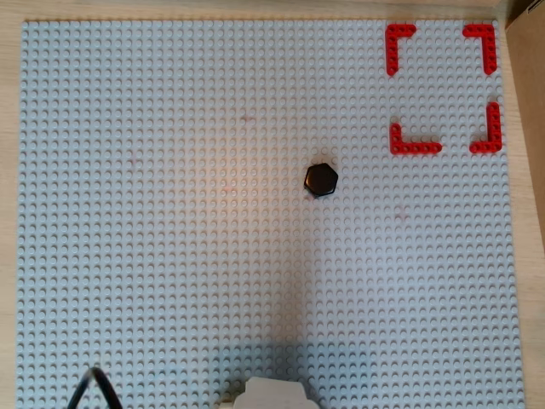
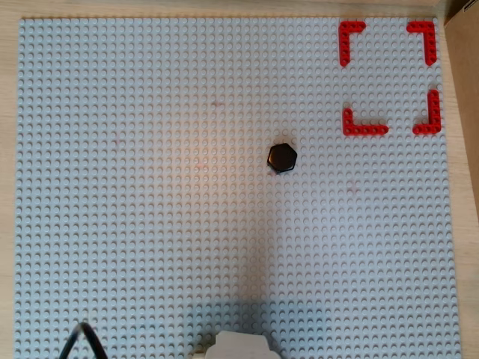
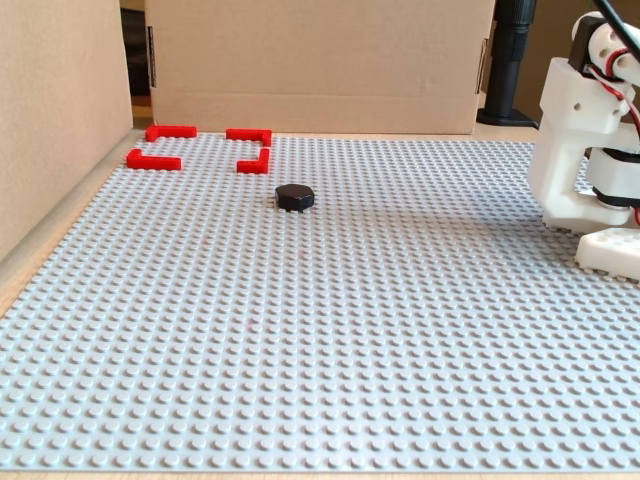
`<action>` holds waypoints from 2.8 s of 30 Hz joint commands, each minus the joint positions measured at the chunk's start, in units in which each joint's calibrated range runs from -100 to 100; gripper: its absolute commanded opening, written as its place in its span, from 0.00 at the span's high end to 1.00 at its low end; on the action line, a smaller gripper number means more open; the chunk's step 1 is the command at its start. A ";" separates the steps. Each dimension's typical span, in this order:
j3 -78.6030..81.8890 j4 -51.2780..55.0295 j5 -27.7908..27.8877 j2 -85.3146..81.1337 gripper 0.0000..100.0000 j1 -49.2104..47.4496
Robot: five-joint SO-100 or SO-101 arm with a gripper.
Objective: Grab the Lego and store it in red box
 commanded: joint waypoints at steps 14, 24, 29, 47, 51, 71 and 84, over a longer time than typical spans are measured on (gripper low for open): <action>-7.52 0.07 1.85 27.31 0.89 -3.92; -6.52 -1.95 7.11 41.80 0.89 -3.40; -2.88 -10.19 7.17 49.76 0.89 -3.40; 12.75 -30.72 6.85 64.00 0.79 -3.32; 13.12 -31.60 6.85 64.17 0.79 -3.25; 16.12 -41.33 6.91 79.68 0.79 1.67; 15.84 -43.44 7.22 84.68 0.79 1.74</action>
